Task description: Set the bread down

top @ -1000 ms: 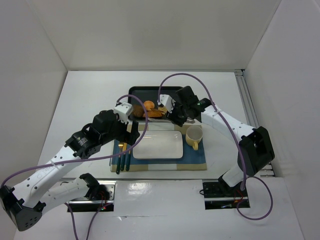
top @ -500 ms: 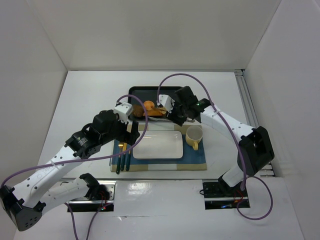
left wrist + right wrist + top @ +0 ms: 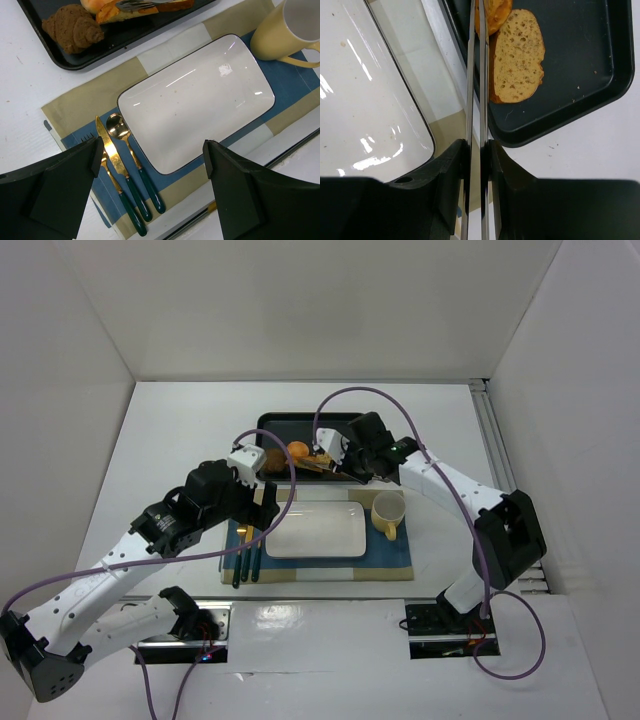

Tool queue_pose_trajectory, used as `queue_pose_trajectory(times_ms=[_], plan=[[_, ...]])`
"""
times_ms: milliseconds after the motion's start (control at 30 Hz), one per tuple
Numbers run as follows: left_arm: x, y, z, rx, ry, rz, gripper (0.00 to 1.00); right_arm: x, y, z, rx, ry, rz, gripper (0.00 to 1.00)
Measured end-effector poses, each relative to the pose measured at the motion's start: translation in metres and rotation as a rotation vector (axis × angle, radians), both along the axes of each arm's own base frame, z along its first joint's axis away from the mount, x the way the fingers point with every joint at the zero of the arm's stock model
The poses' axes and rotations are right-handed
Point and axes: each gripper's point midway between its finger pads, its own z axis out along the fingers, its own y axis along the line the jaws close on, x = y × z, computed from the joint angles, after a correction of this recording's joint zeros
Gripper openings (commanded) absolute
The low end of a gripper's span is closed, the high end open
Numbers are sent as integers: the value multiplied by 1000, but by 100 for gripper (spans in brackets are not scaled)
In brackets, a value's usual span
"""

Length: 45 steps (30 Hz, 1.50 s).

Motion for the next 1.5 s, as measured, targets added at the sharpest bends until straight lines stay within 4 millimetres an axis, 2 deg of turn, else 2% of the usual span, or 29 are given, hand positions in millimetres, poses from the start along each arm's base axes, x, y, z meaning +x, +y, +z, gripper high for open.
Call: queue_pose_trajectory(times_ms=[167, 333, 500, 600, 767, 967, 1100, 1200, 1267, 1500], plan=[[0, 0, 0, 1, 1, 0, 100, -2, 1, 9, 20, -10, 3, 16], [-1, 1, -3, 5, 6, 0, 100, -14, 2, 35, 80, -31, 19, 16], [-1, 1, -5, 8, 11, 1, 100, -38, 0, 64, 146, -37, 54, 16], [-1, 2, -5, 11, 9, 4, 100, -64, -6, 72, 173, -10, 90, 16], [0, 3, -5, 12, 8, 11, 100, -110, -21, 64, 166, 98, 139, 16], [2, 5, -5, 11, 8, 20, 100, -142, -37, 32, 106, 236, 147, 24], [2, 5, -5, 12, 8, 21, 100, -149, -42, 20, 86, 273, 142, 44], [2, 5, -5, 12, 8, 21, 100, -149, -42, 20, 85, 275, 142, 56], [2, 5, -5, 11, 8, 21, 100, -150, -42, 20, 88, 274, 146, 60], [2, 5, -5, 11, 8, 21, 100, -152, -40, 22, 101, 273, 156, 60]])
